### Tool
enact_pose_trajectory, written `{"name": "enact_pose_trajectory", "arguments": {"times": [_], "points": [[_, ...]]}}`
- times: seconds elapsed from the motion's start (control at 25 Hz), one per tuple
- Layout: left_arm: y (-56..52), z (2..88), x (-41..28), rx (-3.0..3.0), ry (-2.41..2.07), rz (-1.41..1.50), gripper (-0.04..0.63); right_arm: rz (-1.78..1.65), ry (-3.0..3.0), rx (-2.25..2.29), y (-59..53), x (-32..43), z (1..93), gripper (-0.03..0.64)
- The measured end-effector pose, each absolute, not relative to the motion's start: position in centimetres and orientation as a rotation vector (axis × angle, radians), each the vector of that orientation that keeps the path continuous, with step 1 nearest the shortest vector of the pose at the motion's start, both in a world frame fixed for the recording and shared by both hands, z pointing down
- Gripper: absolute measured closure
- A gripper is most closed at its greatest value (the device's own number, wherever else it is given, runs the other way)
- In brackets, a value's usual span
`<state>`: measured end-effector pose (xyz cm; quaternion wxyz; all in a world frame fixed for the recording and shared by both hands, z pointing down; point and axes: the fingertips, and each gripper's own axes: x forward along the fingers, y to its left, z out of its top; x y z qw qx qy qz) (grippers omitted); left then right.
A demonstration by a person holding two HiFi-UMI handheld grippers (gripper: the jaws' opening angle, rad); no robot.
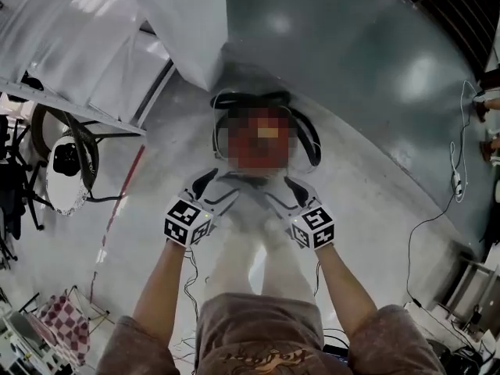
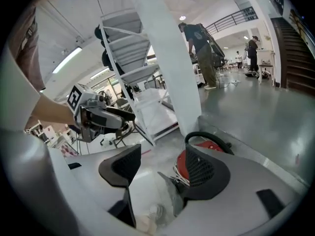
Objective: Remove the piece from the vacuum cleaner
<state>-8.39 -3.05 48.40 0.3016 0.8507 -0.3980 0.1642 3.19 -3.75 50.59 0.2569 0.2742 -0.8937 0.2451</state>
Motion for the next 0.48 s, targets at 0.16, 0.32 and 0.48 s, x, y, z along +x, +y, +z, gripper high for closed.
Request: {"name": "enact_pose_trajectory", "arguments": {"times": [0.16,0.32,0.48], "points": [[-3.3,54.8,-7.0,2.258,-0.940,0.522,0.299,0.716,-2.356,0.718,-3.0,3.3,57.1,0.365],[-3.3,61.2,-5.9,2.259,-0.826,0.595,0.299,0.772,-2.293,0.705,-2.2,3.4,63.9,0.365],[-2.8,66.7,-5.2,2.235,-0.762,0.620,0.299,0.794,-2.225,0.676,-0.8,3.5,69.7,0.365]]}}
